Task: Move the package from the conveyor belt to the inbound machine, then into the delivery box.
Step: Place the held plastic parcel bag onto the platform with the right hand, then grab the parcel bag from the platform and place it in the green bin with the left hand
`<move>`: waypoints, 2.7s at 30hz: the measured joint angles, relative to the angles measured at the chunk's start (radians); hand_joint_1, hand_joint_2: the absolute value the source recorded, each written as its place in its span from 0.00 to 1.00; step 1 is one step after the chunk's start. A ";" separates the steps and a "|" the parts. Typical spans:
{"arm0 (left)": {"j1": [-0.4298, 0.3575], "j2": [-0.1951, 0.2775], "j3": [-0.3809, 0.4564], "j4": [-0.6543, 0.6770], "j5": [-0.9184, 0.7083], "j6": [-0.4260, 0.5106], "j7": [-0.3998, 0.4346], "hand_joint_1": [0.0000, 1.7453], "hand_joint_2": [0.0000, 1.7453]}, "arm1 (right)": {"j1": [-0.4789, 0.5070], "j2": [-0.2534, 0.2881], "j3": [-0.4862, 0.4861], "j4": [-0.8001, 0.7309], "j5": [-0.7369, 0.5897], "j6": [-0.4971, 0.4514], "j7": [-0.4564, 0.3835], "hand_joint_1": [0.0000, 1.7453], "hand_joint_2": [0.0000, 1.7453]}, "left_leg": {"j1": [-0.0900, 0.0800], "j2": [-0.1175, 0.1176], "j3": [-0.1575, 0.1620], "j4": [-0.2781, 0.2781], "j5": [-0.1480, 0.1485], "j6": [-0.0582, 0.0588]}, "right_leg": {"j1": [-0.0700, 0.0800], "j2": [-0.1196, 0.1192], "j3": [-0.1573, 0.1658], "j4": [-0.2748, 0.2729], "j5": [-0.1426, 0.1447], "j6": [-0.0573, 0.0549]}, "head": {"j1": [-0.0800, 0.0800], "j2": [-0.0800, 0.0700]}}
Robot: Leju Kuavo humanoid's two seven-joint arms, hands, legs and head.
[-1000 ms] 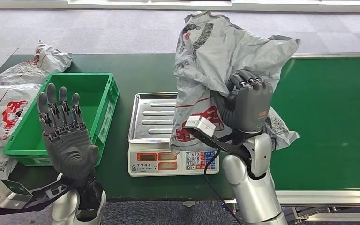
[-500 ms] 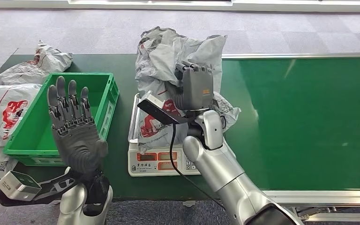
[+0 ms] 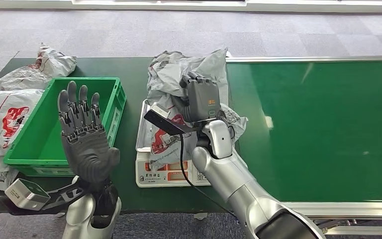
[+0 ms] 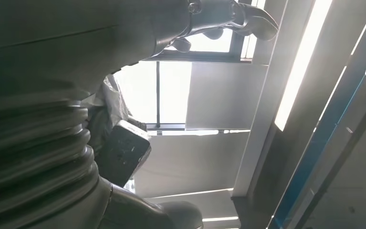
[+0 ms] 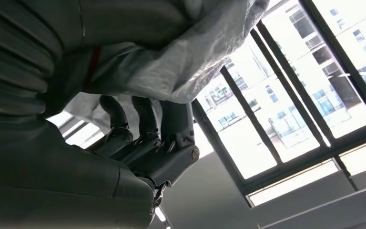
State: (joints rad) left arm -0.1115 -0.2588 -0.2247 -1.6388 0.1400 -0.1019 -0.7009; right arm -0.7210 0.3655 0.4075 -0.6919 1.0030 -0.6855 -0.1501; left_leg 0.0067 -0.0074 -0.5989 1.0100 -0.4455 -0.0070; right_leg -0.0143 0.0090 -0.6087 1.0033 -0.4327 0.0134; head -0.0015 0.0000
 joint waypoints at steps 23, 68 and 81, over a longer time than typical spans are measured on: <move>0.012 0.007 0.000 0.017 -0.014 0.015 -0.001 0.00 1.00 | 0.040 0.000 -0.063 -0.101 0.061 -0.013 -0.006 0.00 0.00 | 0.000 0.000 0.000 0.000 0.000 0.000 | 0.000 0.000 -0.001 0.000 0.000 0.000 | 0.000 0.000; -0.427 0.031 -0.059 0.891 -1.127 0.376 0.430 1.00 1.00 | 0.412 -0.005 -0.262 -1.456 -0.423 -0.012 -0.548 0.00 0.00 | -0.001 -0.001 -0.001 0.001 0.000 0.000 | -0.001 -0.001 -0.001 0.000 0.001 0.001 | 0.000 0.000; -0.472 0.015 -0.067 1.003 -1.127 0.376 0.424 1.00 1.00 | 0.412 -0.005 -0.249 -1.435 -0.407 -0.012 -0.548 0.00 0.00 | 0.000 -0.001 -0.001 0.001 0.000 0.000 | -0.001 -0.001 -0.001 0.000 0.001 0.001 | 0.000 0.000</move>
State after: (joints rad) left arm -0.5832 -0.2438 -0.2916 -0.6354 -0.9867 0.2739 -0.2772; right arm -0.3090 0.3609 0.1587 -2.1268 0.5958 -0.6973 -0.6977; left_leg 0.0063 -0.0084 -0.6002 1.0107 -0.4454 -0.0068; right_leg -0.0151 0.0077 -0.6098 1.0031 -0.4316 0.0148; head -0.0013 0.0000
